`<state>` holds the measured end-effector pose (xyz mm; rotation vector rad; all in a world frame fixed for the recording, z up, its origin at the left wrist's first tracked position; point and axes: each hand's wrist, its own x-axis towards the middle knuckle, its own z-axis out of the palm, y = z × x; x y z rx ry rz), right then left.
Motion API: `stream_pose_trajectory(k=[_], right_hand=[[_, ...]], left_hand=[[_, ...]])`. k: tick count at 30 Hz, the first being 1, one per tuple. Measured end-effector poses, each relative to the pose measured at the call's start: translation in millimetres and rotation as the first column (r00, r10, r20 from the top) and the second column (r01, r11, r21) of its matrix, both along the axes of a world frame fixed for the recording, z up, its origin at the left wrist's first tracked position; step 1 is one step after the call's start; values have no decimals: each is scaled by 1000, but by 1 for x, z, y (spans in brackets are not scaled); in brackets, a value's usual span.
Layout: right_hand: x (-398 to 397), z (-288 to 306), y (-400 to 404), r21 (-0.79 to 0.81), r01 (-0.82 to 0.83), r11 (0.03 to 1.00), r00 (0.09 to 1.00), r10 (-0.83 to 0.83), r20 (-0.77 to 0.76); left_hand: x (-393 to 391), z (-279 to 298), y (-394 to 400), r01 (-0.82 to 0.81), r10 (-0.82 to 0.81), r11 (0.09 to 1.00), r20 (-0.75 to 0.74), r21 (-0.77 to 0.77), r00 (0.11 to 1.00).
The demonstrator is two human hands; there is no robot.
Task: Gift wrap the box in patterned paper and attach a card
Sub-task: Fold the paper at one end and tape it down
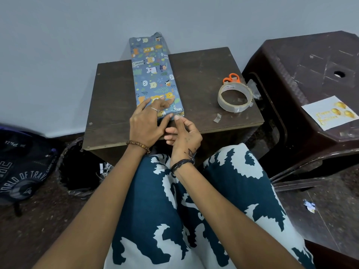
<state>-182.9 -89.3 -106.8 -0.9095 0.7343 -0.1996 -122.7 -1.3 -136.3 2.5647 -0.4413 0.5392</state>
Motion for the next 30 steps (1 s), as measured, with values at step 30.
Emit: stream_pose_trajectory(k=[30], right_hand=[[9, -8, 3, -245, 12, 969, 998, -26, -55]], left_hand=[[-6, 8, -7, 80, -67, 995, 210, -56, 975]])
